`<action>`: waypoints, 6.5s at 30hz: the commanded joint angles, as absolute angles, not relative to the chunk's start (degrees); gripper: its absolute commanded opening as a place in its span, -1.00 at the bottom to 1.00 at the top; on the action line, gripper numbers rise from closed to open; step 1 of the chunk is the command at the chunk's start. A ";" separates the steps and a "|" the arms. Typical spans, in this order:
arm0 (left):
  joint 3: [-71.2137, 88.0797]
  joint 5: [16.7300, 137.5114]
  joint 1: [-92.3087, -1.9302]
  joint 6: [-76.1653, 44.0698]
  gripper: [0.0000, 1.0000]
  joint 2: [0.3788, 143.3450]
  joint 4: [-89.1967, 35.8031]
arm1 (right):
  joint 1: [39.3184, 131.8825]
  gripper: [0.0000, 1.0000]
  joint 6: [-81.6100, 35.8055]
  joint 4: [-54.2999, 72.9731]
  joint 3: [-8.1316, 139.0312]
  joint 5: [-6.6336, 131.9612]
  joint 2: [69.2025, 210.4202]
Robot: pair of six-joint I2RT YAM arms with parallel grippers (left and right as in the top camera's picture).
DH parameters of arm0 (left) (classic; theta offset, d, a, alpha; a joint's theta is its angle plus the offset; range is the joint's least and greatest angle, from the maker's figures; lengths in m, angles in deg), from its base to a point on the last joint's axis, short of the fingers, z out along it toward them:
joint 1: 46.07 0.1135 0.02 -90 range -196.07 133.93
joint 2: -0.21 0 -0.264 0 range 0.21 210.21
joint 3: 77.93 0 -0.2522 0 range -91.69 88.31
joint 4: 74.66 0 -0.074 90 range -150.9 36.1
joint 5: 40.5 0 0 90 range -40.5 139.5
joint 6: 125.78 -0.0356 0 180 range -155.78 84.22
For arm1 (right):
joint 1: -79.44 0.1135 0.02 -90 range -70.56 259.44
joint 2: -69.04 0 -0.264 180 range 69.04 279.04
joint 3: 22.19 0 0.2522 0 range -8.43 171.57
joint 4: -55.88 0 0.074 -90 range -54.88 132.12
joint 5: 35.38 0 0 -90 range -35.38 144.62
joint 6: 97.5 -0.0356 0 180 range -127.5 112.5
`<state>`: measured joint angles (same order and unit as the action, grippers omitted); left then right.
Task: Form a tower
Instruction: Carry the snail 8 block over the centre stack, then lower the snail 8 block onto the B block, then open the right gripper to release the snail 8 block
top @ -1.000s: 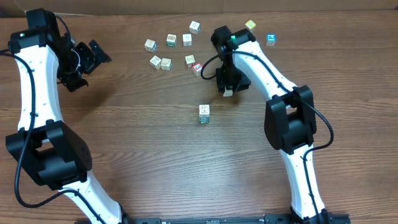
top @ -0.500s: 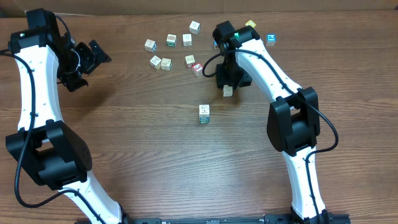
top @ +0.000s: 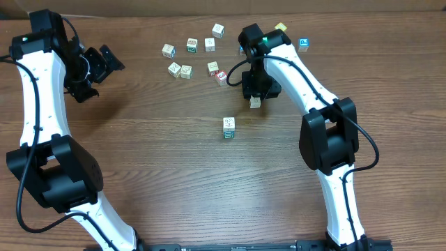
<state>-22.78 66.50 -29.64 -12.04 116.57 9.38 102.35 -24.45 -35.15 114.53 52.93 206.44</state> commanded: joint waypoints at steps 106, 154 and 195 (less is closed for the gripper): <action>-23.57 66.91 -29.97 -13.09 0.99 116.35 9.31 | 118.24 -0.44 -43.05 -29.30 94.33 52.14 183.95; -23.57 66.94 -29.97 -13.09 0.99 116.35 9.31 | 118.44 0.11 -41.81 -28.84 94.31 52.16 183.95; -23.57 66.94 -29.97 -13.09 0.99 116.35 9.31 | 118.44 0.99 -41.81 -28.12 94.31 52.16 183.95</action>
<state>-22.78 66.48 -29.64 -12.04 116.57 9.38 118.16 -41.81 -28.81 94.51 52.75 183.97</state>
